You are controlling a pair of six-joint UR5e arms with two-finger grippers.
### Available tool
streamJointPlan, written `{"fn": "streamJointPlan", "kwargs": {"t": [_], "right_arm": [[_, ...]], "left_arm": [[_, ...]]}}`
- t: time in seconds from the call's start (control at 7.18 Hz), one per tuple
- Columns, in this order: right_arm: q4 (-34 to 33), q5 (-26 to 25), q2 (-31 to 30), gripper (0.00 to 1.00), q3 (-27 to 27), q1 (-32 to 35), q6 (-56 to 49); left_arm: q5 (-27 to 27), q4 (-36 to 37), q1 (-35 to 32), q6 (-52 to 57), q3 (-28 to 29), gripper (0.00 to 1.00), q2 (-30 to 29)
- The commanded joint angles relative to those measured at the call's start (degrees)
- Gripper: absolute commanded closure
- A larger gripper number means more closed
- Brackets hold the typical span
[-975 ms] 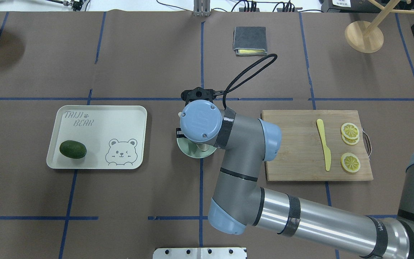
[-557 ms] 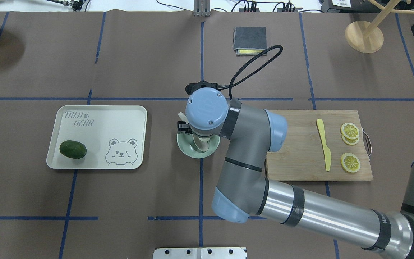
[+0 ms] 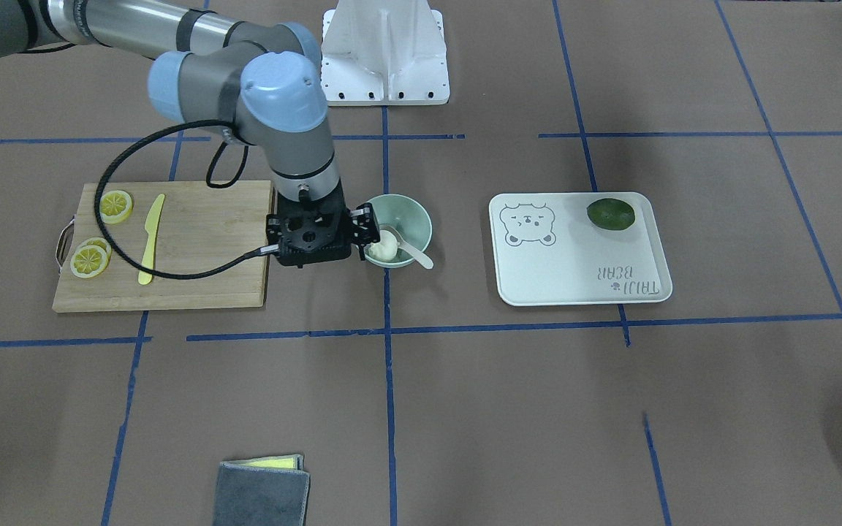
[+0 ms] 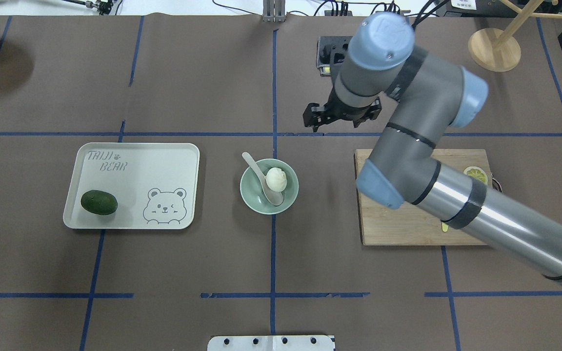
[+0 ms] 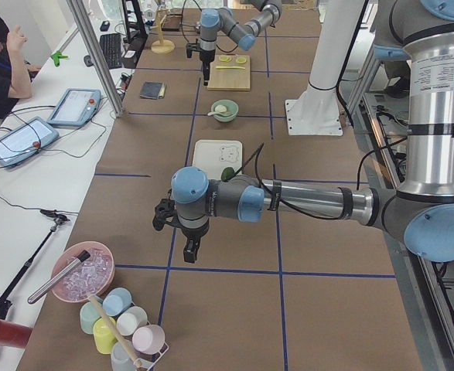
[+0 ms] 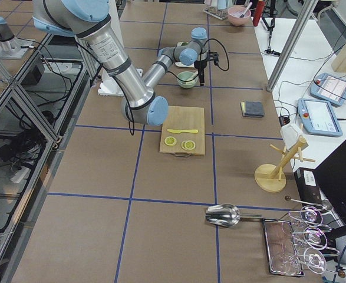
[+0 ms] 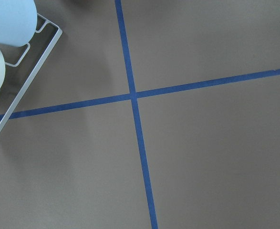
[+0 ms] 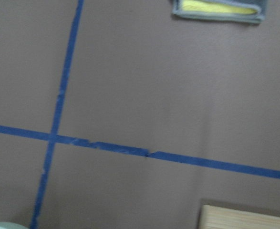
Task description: Put spoon and bun in bowl
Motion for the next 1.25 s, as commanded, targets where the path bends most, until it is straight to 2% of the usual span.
{"fn": "streamJointPlan", "kwargs": {"t": [0.0,0.14,0.28,0.42,0.56,0.84,1.11], "right_arm": [[0.54,5.55,-11.52,0.00,5.15,10.65,-18.03],[0.36,7.91,-16.54,0.00,6.30,16.26,-27.76],[0.36,14.45,-20.76,0.00,6.14,23.01,-38.21],[0.10,17.39,-24.98,0.00,6.05,28.82,-47.63],[-0.34,17.51,-28.42,0.00,5.79,33.75,-55.38],[-0.08,16.72,-37.19,0.00,5.61,41.50,-57.58],[0.01,17.07,-42.40,0.00,5.87,44.61,-50.05]], "left_arm": [[0.22,0.21,-0.09,-0.02,0.01,0.00,0.11],[0.14,1.08,-0.09,0.07,0.01,0.00,0.03],[0.31,5.79,-0.09,0.59,-1.30,0.00,-0.15],[0.31,6.88,-0.26,1.73,-2.35,0.00,0.11],[0.31,6.89,-0.26,4.96,-2.02,0.00,0.20],[0.14,6.98,-0.26,8.42,-1.84,0.00,0.20],[0.14,6.98,-0.26,8.42,-2.10,0.00,0.20]]}}
